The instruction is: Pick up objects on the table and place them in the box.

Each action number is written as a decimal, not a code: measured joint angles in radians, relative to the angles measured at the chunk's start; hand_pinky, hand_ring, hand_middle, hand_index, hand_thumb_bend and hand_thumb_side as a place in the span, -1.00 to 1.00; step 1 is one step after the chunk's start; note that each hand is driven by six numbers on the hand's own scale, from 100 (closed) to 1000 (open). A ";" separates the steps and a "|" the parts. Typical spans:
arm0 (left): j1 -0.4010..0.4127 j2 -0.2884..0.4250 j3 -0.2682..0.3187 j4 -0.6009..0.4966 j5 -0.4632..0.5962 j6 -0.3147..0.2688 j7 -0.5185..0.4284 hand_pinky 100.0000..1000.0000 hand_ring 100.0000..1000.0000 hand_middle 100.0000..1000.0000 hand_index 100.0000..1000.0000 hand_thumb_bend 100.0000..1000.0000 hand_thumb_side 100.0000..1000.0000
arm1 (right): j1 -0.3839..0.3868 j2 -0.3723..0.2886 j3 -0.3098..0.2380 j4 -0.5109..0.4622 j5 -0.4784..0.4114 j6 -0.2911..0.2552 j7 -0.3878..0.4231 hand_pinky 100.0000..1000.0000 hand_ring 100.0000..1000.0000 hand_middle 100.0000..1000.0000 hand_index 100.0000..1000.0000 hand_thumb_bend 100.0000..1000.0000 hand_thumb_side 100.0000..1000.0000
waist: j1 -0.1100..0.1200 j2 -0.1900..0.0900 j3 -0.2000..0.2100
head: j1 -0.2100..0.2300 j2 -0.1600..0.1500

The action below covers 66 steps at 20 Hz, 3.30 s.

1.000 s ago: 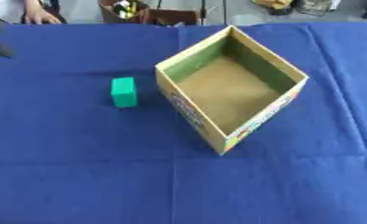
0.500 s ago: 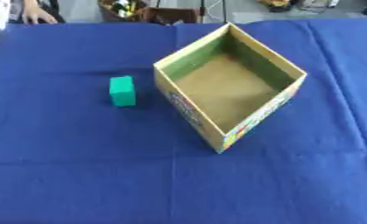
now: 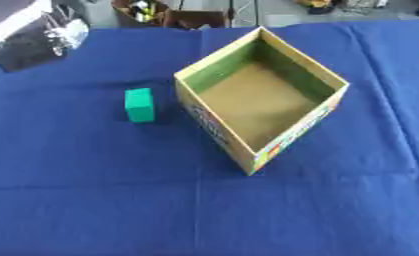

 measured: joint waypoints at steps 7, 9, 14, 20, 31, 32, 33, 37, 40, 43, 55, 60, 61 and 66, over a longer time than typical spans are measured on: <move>-0.110 -0.016 -0.071 0.192 -0.047 -0.040 -0.157 0.41 0.70 0.74 1.00 -0.96 0.98 | 0.000 0.000 0.006 0.000 -0.008 0.005 0.008 0.49 0.40 0.10 0.44 -1.00 0.10 | 0.007 -0.003 -0.007 | 0.013 0.007; -0.129 -0.029 -0.084 0.241 -0.064 -0.048 -0.190 0.43 0.71 0.75 1.00 -0.74 0.89 | 0.000 0.000 0.006 0.000 -0.009 0.006 0.010 0.49 0.40 0.10 0.44 -1.00 0.10 | 0.008 -0.003 -0.012 | 0.017 0.007; -0.153 -0.054 -0.101 0.344 -0.127 -0.076 -0.256 0.49 0.75 0.82 1.00 -0.13 0.79 | -0.005 0.000 0.009 0.000 -0.011 0.008 0.017 0.50 0.40 0.10 0.44 -1.00 0.10 | 0.011 -0.002 -0.019 | 0.018 0.008; -0.162 -0.065 -0.120 0.426 -0.192 -0.133 -0.281 0.57 0.80 0.90 1.00 0.17 0.74 | -0.009 0.006 0.012 0.000 -0.015 0.014 0.023 0.50 0.40 0.09 0.43 -1.00 0.10 | 0.013 0.001 -0.027 | 0.020 0.009; -0.182 -0.090 -0.122 0.532 -0.350 -0.197 -0.247 0.56 0.78 0.91 1.00 0.28 0.65 | -0.016 0.009 0.019 0.000 -0.017 0.017 0.036 0.50 0.40 0.08 0.40 -1.00 0.11 | 0.014 0.013 -0.041 | 0.027 0.009; -0.185 -0.094 -0.120 0.540 -0.360 -0.206 -0.238 0.55 0.78 0.91 1.00 0.27 0.64 | -0.017 0.010 0.019 0.000 -0.017 0.018 0.037 0.50 0.39 0.08 0.40 -1.00 0.11 | 0.014 0.016 -0.043 | 0.029 0.009; -0.187 -0.099 -0.117 0.550 -0.370 -0.215 -0.229 0.55 0.78 0.92 1.00 0.27 0.64 | -0.017 0.012 0.019 0.000 -0.017 0.019 0.039 0.50 0.39 0.08 0.40 -1.00 0.11 | 0.015 0.019 -0.044 | 0.031 0.009; -0.194 -0.109 -0.106 0.586 -0.406 -0.256 -0.182 0.55 0.78 0.98 1.00 0.29 0.62 | -0.019 0.017 0.024 0.000 -0.017 0.020 0.046 0.50 0.39 0.08 0.40 -1.00 0.11 | 0.018 0.028 -0.050 | 0.034 0.009; -0.199 -0.116 -0.098 0.603 -0.427 -0.283 -0.152 0.56 0.78 0.98 1.00 0.28 0.61 | -0.025 0.019 0.025 0.000 -0.017 0.019 0.047 0.50 0.39 0.07 0.40 -1.00 0.11 | 0.020 0.035 -0.050 | 0.035 0.008; -0.203 -0.118 -0.094 0.622 -0.462 -0.297 -0.130 0.57 0.78 0.97 1.00 0.28 0.61 | -0.027 0.025 0.025 0.000 -0.017 0.021 0.051 0.50 0.39 0.07 0.40 -1.00 0.11 | 0.020 0.044 -0.057 | 0.038 0.007; -0.217 -0.135 -0.051 0.704 -0.554 -0.308 -0.075 0.55 0.77 0.92 1.00 0.22 0.66 | -0.035 0.034 0.031 0.000 -0.017 0.021 0.060 0.50 0.39 0.06 0.38 -1.00 0.12 | 0.020 0.064 -0.070 | 0.053 -0.005; -0.222 -0.140 -0.036 0.715 -0.553 -0.307 -0.050 0.47 0.68 0.71 1.00 0.17 0.68 | -0.035 0.043 0.034 0.000 -0.016 0.020 0.064 0.51 0.39 0.06 0.38 -1.00 0.13 | 0.019 0.069 -0.074 | 0.056 -0.011; -0.223 -0.141 -0.035 0.716 -0.552 -0.310 -0.044 0.43 0.64 0.64 1.00 0.16 0.68 | -0.035 0.043 0.034 0.000 -0.016 0.020 0.064 0.51 0.39 0.06 0.38 -1.00 0.13 | 0.019 0.070 -0.074 | 0.056 -0.011; -0.224 -0.142 -0.032 0.718 -0.522 -0.328 -0.014 0.22 0.44 0.40 0.82 0.12 0.64 | -0.034 0.044 0.034 0.000 -0.010 0.027 0.061 0.51 0.40 0.06 0.38 -1.00 0.13 | 0.019 0.071 -0.072 | 0.056 -0.011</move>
